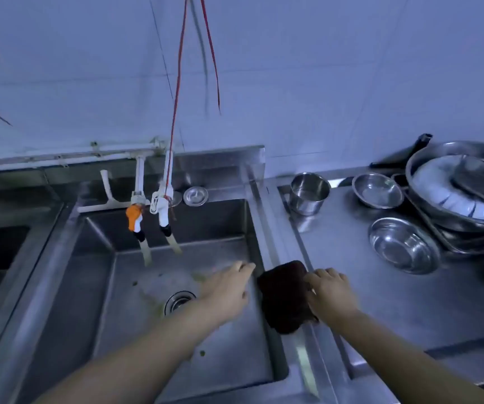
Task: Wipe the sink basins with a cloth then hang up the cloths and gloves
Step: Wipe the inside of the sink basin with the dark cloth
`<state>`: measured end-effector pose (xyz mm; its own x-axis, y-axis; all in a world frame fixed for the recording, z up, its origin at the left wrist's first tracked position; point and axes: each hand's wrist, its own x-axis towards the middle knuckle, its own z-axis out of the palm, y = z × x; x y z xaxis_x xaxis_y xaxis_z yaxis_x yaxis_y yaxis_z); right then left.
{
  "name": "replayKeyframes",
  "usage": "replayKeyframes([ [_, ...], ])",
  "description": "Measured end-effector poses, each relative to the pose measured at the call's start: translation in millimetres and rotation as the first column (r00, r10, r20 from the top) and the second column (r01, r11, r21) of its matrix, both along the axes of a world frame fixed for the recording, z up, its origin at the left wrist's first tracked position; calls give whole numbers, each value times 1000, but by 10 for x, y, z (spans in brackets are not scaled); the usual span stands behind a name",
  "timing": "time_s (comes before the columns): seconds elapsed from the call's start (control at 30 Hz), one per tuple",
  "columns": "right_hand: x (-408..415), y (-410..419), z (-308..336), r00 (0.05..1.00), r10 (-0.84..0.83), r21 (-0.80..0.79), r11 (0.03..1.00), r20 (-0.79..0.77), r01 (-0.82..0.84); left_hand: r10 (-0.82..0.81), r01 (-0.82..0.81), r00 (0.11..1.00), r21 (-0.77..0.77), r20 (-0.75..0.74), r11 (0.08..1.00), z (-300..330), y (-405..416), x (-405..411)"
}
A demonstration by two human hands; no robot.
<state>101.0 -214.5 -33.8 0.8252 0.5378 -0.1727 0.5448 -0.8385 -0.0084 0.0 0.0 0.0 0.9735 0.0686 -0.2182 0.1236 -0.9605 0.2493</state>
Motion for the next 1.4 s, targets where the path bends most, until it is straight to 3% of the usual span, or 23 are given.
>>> replayKeyframes([
  [0.2,412,88,-371,984,74,109,992,-162,-57,6,-22,987,-98,-159,995,-545,-245,415],
  [0.37,659,275,-543,947,148,144,983,-286,-110,48,-65,990,-127,-134,990,-904,-354,744],
  [0.57,736,296,-599,983,120,152,983,-139,-99,189,-182,981,-114,49,977,-1151,-411,776],
  [0.73,645,451,-472,957,280,227,930,77,-290,194,-179,979,-184,68,967,-1139,-218,675],
  [0.9,466,937,-385,934,356,339,875,33,-346,414,-392,910,-336,-5,857,-1099,321,389],
  [1.0,275,1219,-482,912,411,362,851,-8,-380,486,-473,873,-328,-47,818,-1185,624,163],
  [1.07,126,1354,-612,902,429,317,862,-43,-395,486,-482,872,-289,-63,827,-1319,733,21],
  [1.17,-87,1441,-895,858,462,67,885,-223,-460,419,-464,883,-257,-211,848,-1623,778,-208],
  [1.27,-260,1388,-1096,829,391,-94,882,-400,-461,231,-398,884,-395,-406,828,-1931,704,-406],
  [1.4,-435,1284,-1369,806,268,-212,878,-528,-430,115,-422,843,-512,-526,749,-2307,510,-497],
])
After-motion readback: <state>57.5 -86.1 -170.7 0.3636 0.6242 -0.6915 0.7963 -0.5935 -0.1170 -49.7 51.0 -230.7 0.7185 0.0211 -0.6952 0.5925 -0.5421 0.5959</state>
